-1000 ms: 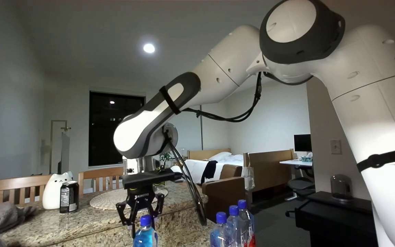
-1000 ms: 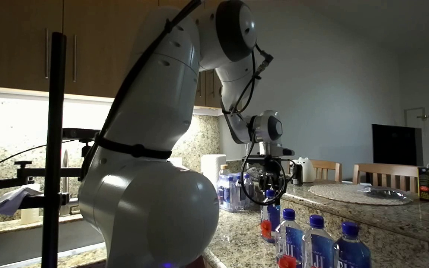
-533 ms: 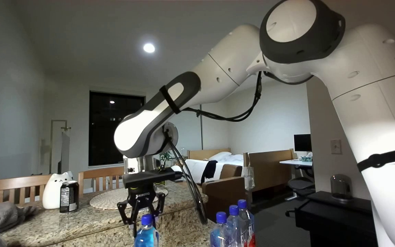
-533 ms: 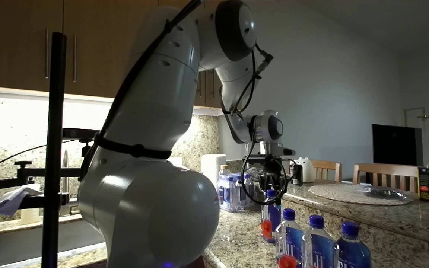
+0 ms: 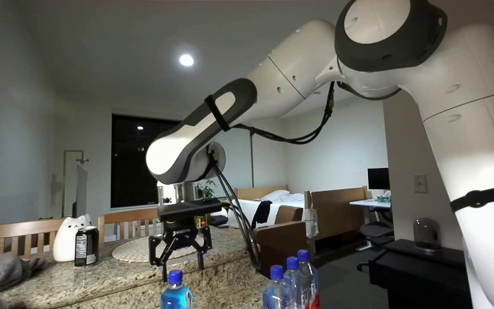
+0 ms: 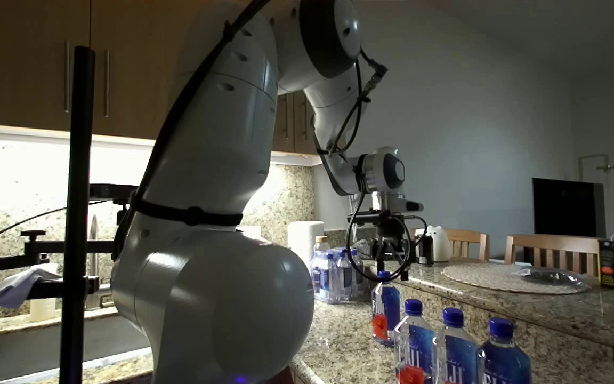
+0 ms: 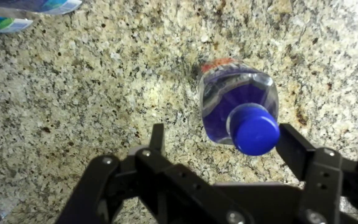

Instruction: Move the water bottles forward

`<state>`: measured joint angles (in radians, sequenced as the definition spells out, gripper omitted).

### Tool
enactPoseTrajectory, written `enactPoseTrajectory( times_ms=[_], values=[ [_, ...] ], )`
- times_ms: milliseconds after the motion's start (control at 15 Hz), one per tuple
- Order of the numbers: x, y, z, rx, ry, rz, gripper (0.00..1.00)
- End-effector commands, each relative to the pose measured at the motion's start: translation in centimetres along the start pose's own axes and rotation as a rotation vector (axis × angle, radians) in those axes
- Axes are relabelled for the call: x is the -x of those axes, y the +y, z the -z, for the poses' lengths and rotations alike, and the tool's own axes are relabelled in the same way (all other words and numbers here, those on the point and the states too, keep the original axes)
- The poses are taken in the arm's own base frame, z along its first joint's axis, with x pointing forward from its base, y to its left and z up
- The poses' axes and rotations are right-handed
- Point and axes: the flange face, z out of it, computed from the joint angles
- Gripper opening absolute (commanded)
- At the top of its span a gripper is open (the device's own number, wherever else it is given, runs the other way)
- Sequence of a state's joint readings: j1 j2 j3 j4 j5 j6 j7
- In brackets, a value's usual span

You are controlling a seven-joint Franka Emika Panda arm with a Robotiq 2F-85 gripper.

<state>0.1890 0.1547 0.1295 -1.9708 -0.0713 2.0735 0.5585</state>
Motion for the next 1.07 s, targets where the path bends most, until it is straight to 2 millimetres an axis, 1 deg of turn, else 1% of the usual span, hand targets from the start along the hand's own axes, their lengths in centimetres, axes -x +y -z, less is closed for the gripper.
enactPoseTrajectory(
  times_ms=[0,133,267,333,533,800,867,933,1000],
  values=[
    [1.2,0.6,1.5,0.018,-0.01,0.04,1.0],
    [1.6,0.6,1.7,0.02,-0.022,0.049,1.0],
    [1.8,0.4,1.7,0.016,-0.035,0.061,0.73],
    [1.9,0.3,1.6,0.017,-0.039,0.067,0.67],
    [2.0,-0.2,1.3,0.005,-0.035,0.103,0.45],
    [2.0,-0.7,0.9,0.006,-0.035,0.159,0.2],
    [2.0,-0.7,0.9,0.007,-0.036,0.171,0.42],
    [2.0,-0.8,0.9,0.007,-0.036,0.184,0.59],
    [2.0,-0.8,0.8,0.007,-0.039,0.195,0.61]
  ],
)
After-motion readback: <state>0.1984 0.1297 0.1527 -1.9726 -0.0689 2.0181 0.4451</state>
